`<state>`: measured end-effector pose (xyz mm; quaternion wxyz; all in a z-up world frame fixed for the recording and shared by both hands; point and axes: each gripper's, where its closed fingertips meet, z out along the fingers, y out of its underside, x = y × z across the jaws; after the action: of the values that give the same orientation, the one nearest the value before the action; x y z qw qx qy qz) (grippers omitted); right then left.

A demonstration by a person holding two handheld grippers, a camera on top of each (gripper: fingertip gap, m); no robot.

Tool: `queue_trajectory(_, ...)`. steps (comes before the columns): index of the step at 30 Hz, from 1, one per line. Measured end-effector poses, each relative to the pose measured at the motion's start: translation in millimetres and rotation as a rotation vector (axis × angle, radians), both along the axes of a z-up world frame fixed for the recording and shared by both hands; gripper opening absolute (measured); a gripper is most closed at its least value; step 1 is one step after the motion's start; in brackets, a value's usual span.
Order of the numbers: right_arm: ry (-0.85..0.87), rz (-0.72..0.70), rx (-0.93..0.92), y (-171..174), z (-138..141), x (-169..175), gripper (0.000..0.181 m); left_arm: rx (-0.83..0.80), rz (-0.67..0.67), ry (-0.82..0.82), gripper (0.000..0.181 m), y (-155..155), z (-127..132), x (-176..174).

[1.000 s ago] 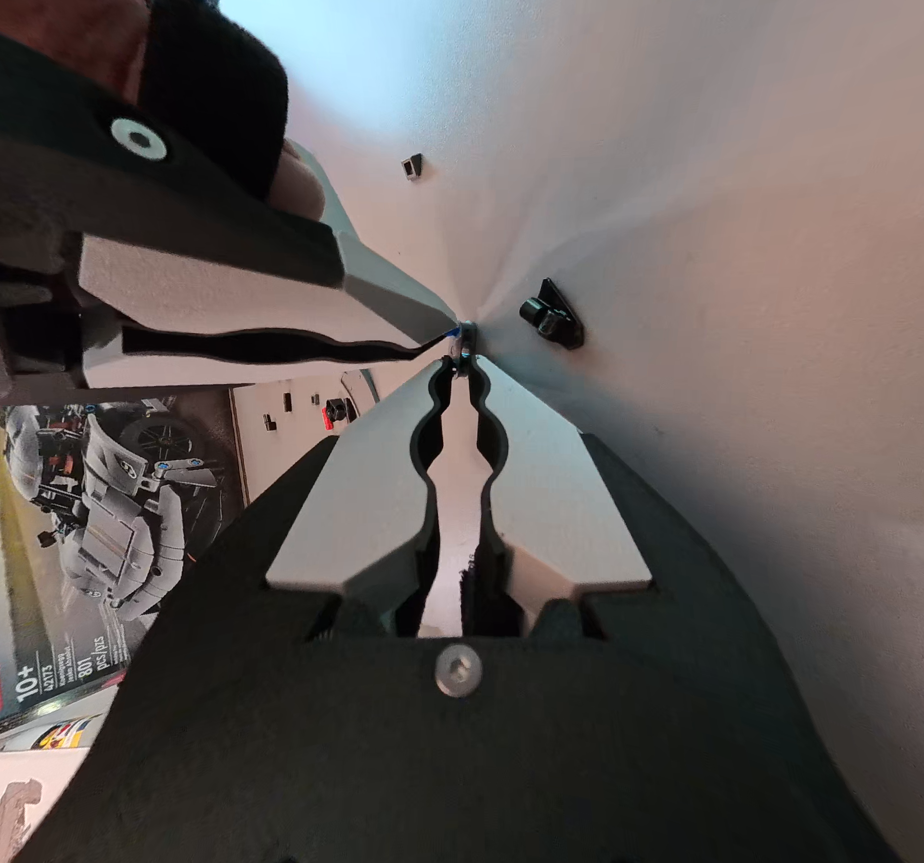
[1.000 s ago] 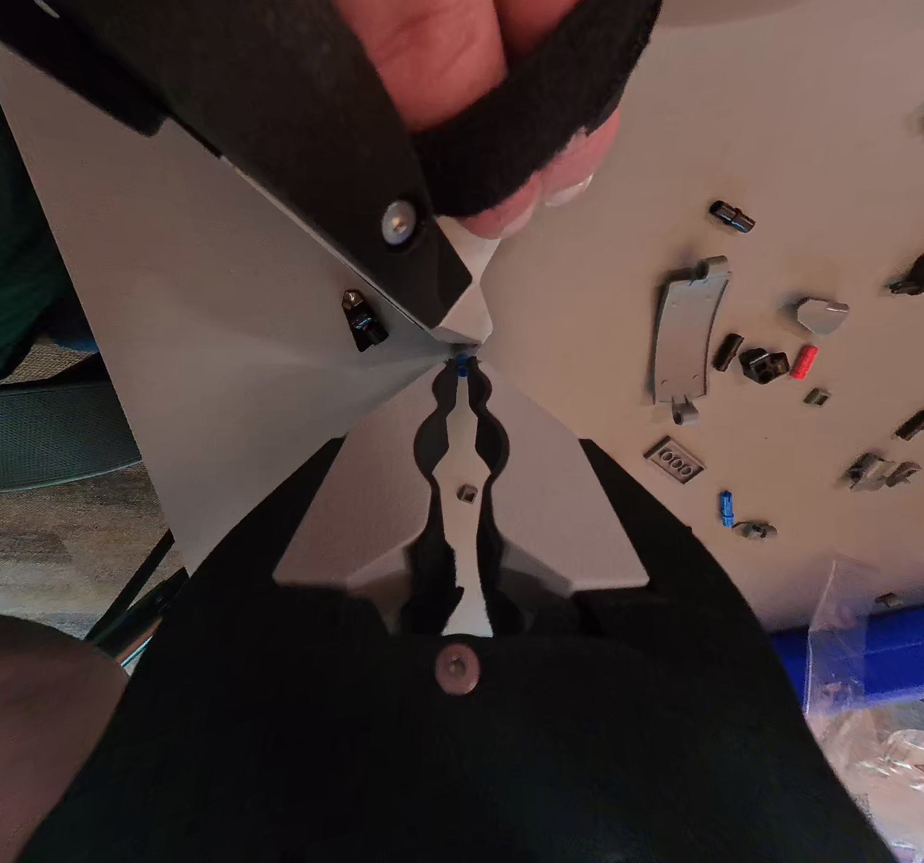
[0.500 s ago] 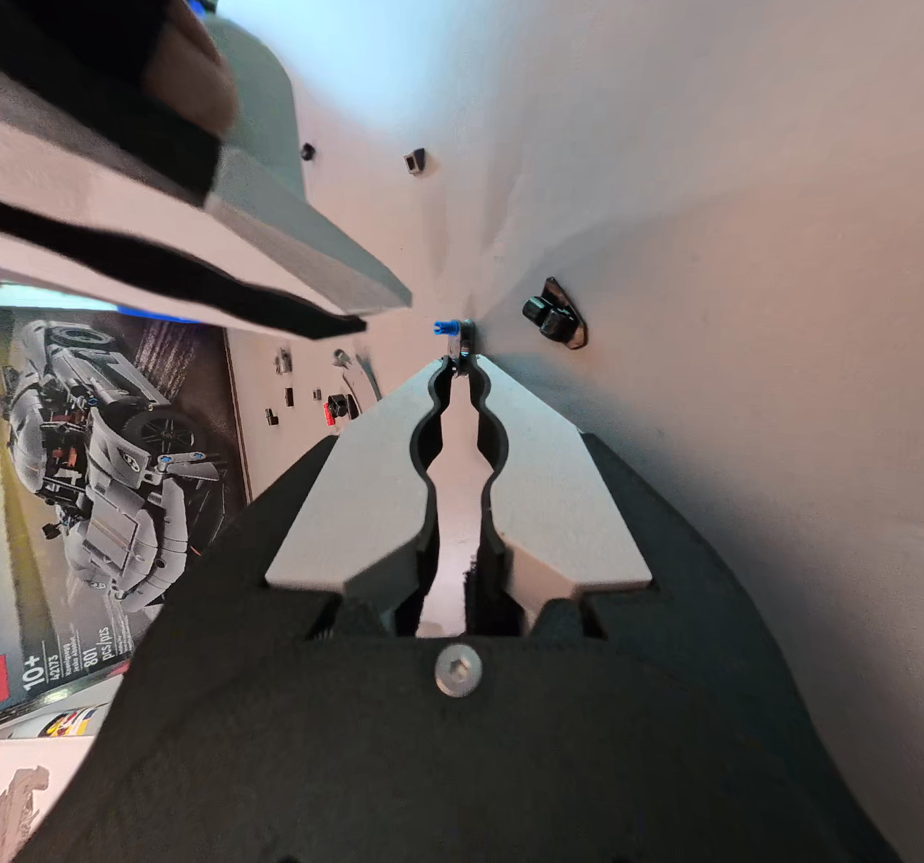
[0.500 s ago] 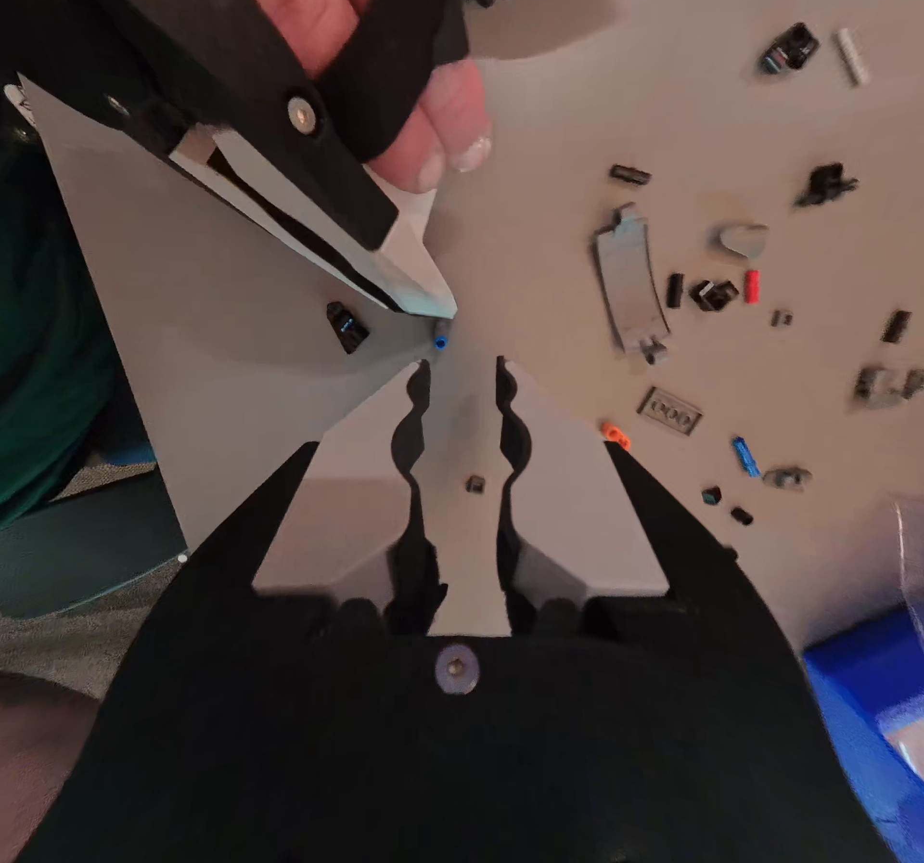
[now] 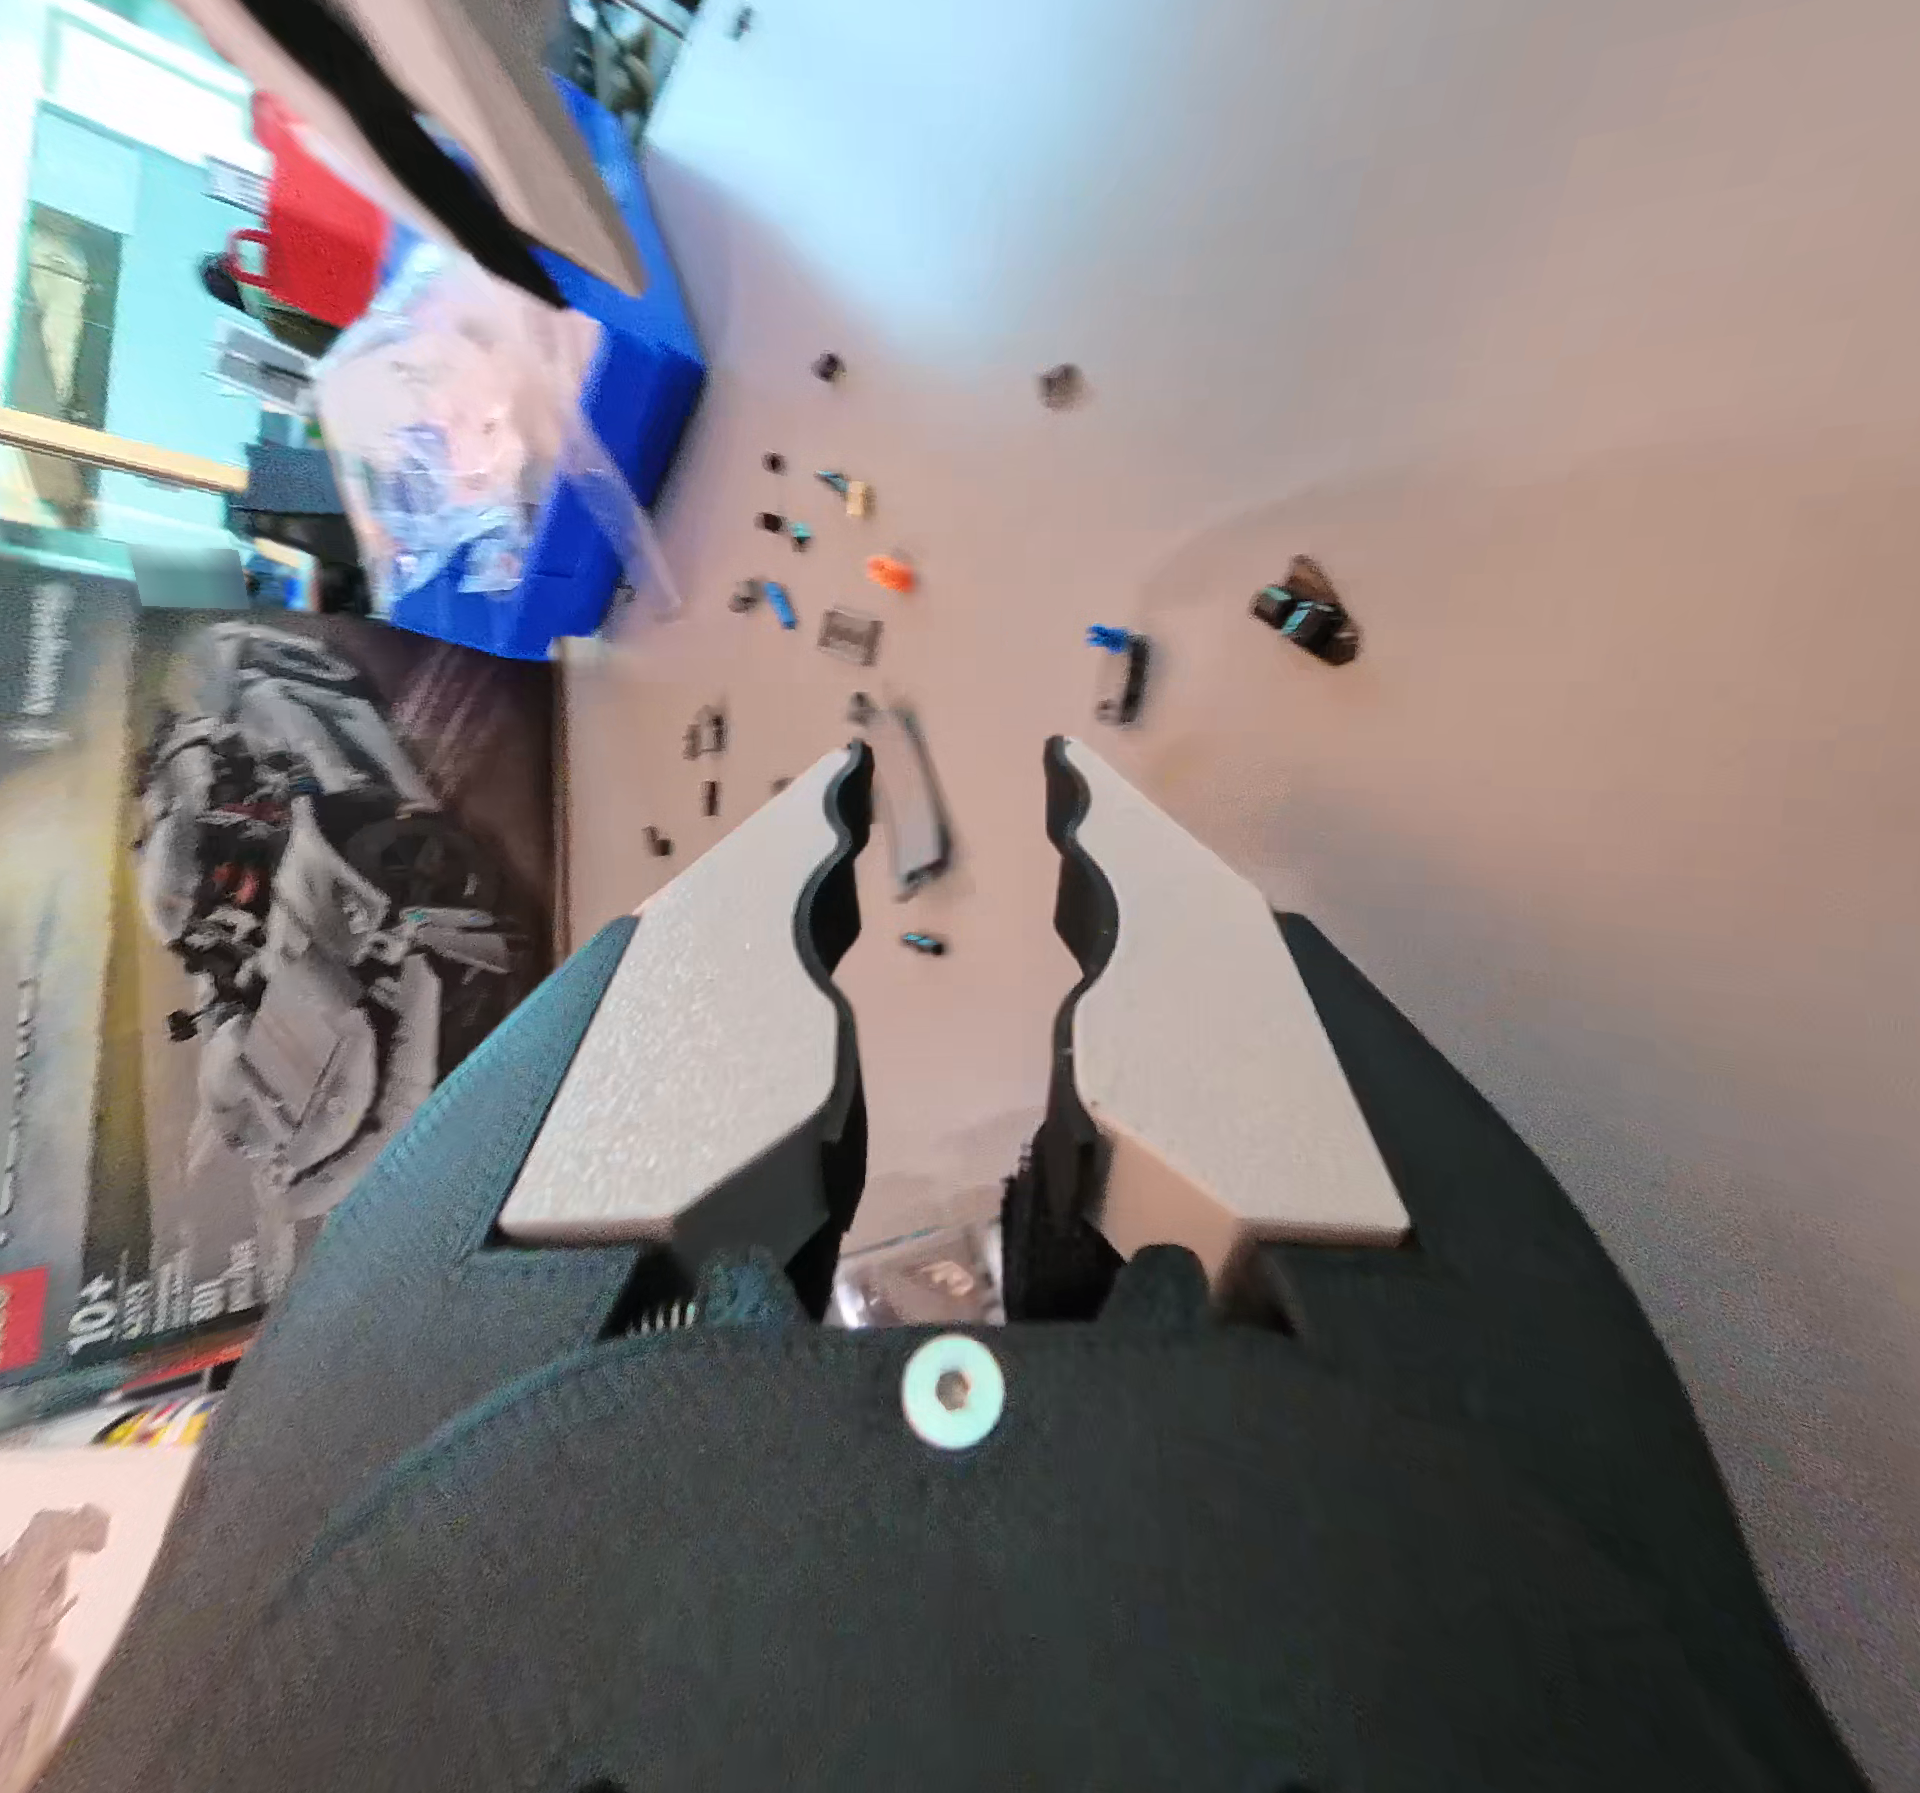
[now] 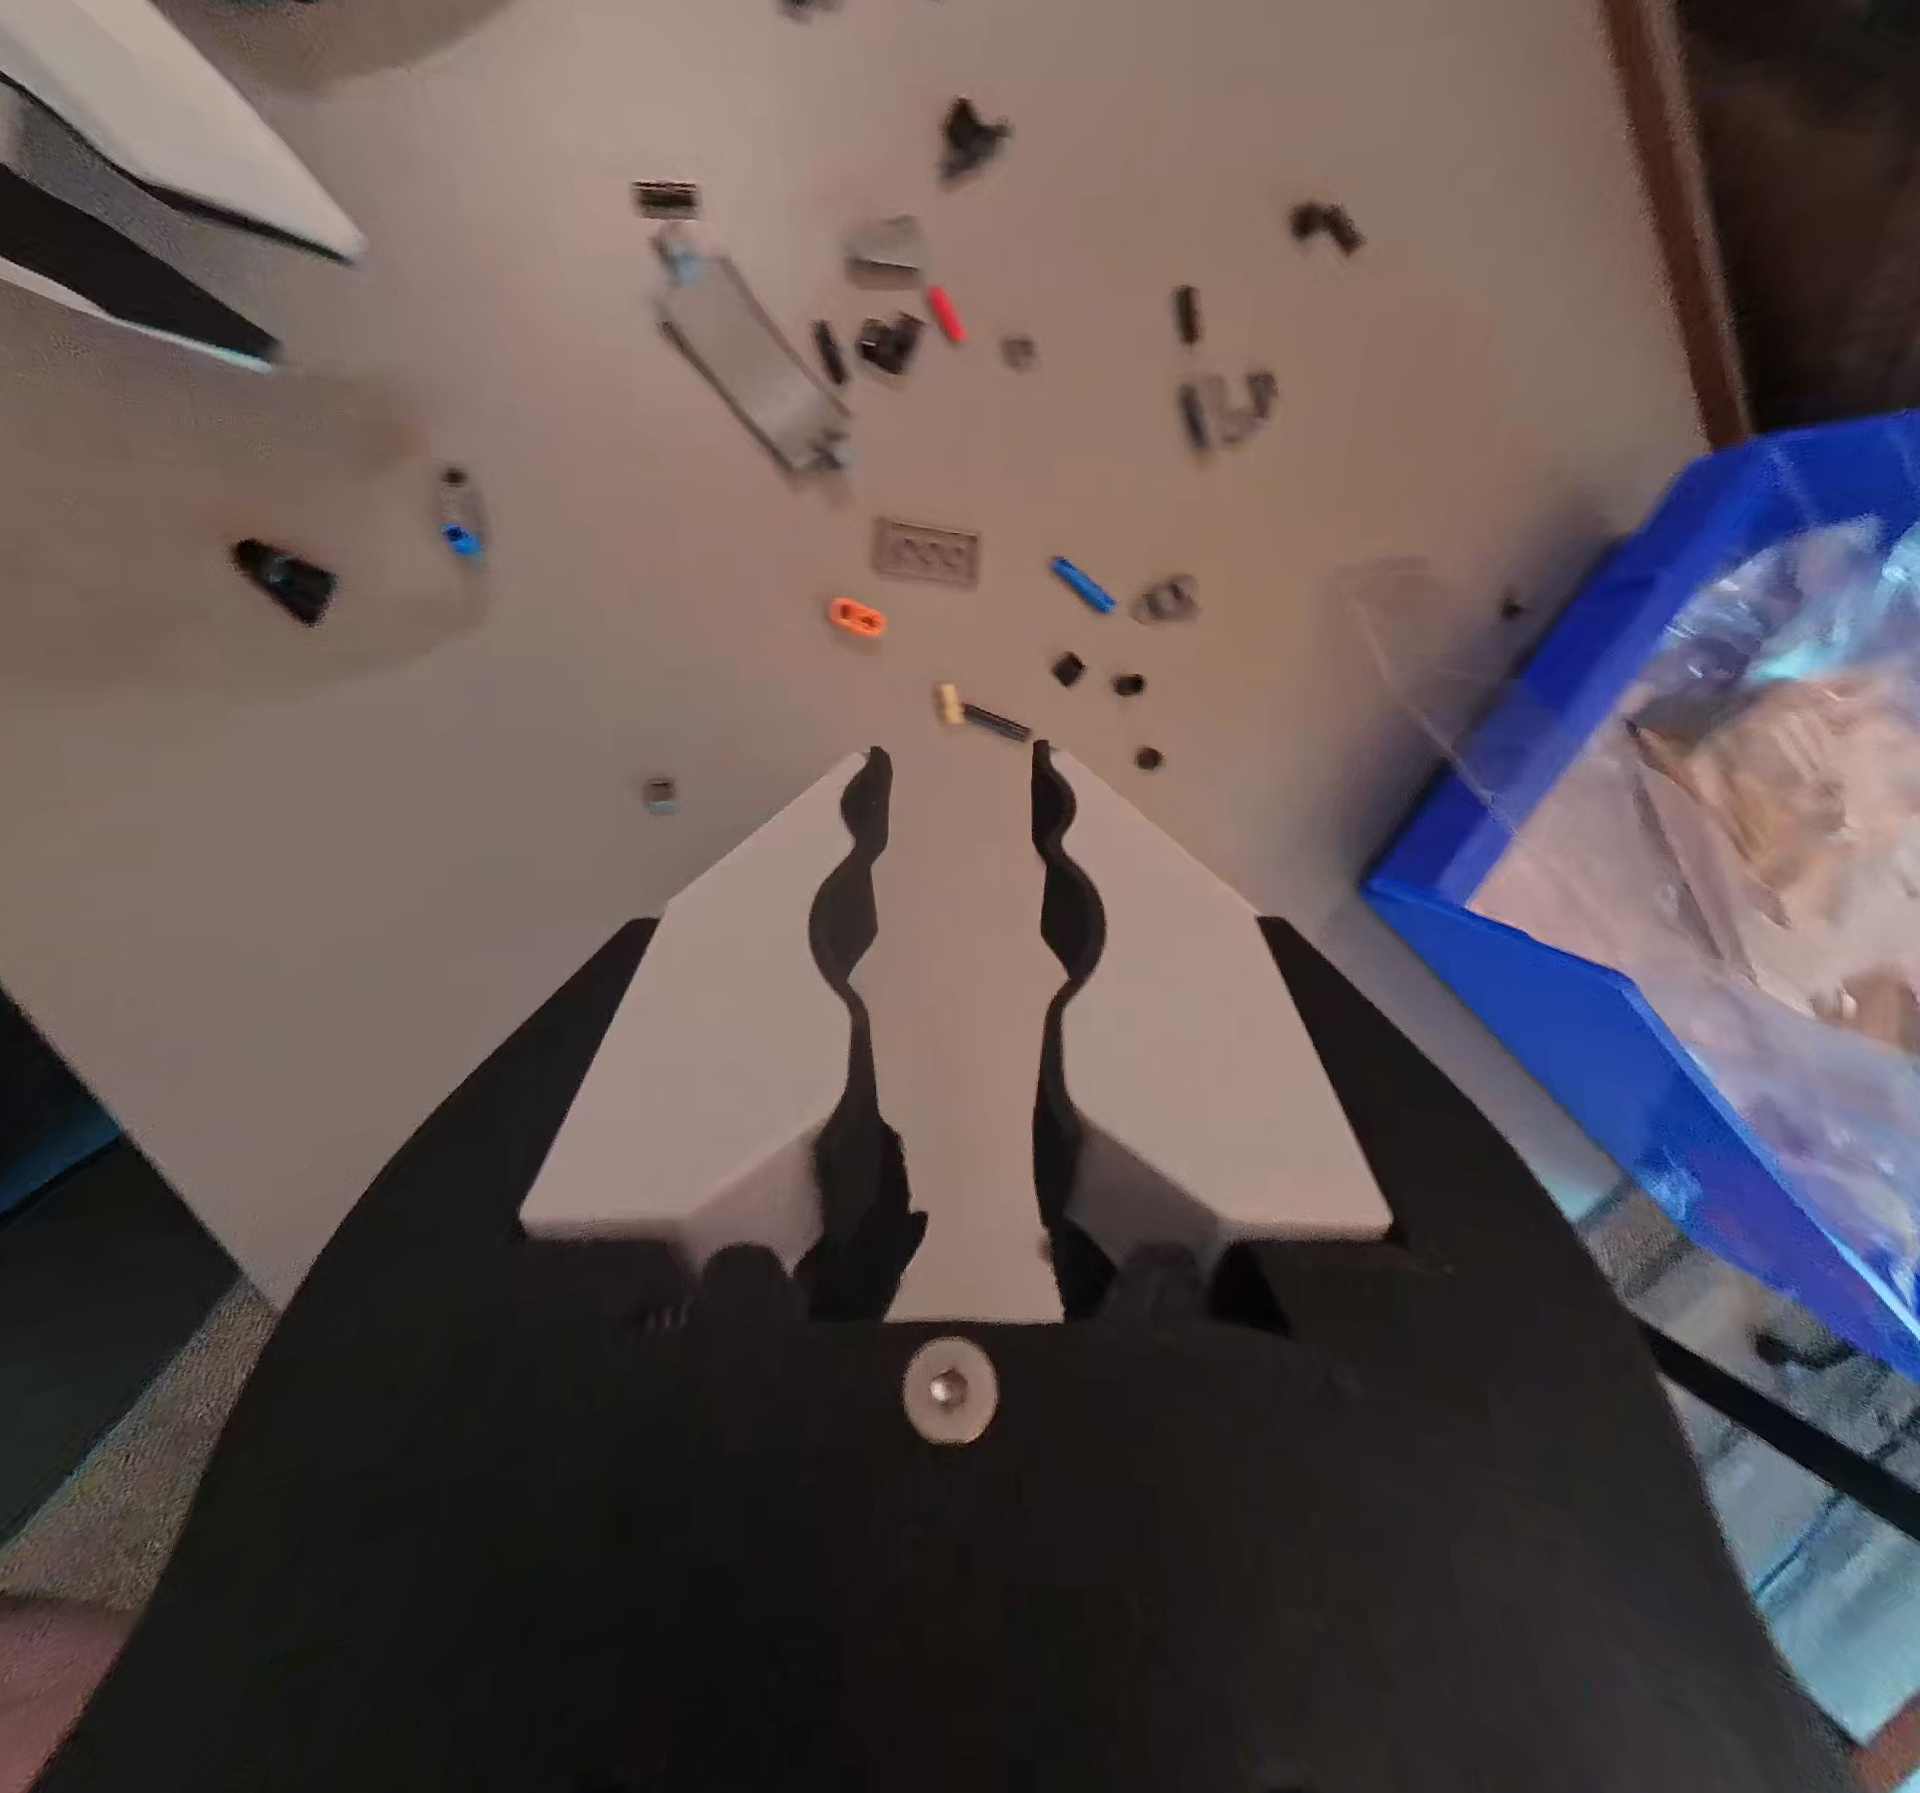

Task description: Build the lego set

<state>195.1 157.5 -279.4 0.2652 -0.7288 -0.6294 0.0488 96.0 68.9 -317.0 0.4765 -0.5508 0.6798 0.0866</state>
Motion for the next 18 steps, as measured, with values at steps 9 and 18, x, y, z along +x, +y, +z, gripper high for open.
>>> queue_trajectory(9,-0.007,-0.034,0.007,57,-22,-9,0.027,0.187,0.226,-0.226,0.025,49,84,-79)
queue_trajectory(18,0.14,-0.07,0.112,67,29,-17,0.024,0.323,0.417,-0.374,0.019,67,143,-153)
